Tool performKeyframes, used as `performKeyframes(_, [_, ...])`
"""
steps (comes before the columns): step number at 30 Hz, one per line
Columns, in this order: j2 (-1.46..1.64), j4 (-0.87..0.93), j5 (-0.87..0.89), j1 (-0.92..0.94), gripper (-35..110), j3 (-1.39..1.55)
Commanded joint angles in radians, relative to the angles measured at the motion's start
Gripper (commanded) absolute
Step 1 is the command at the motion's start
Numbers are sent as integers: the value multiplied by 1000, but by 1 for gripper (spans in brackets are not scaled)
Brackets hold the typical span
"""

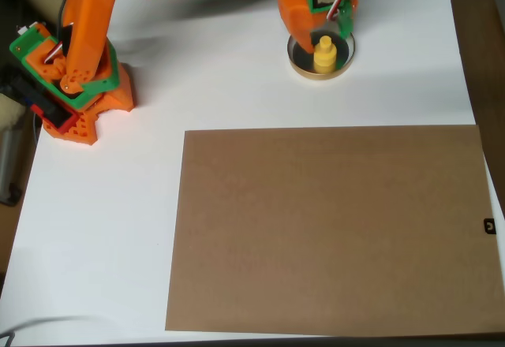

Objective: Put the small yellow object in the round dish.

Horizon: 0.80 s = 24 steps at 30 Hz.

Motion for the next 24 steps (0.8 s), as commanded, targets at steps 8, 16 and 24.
performKeyframes(8, [44,132,-8,58,24,-218])
performKeyframes(16, [179,221,-35,184,24,-245])
performKeyframes(24, [383,241,-63,288,25,-121])
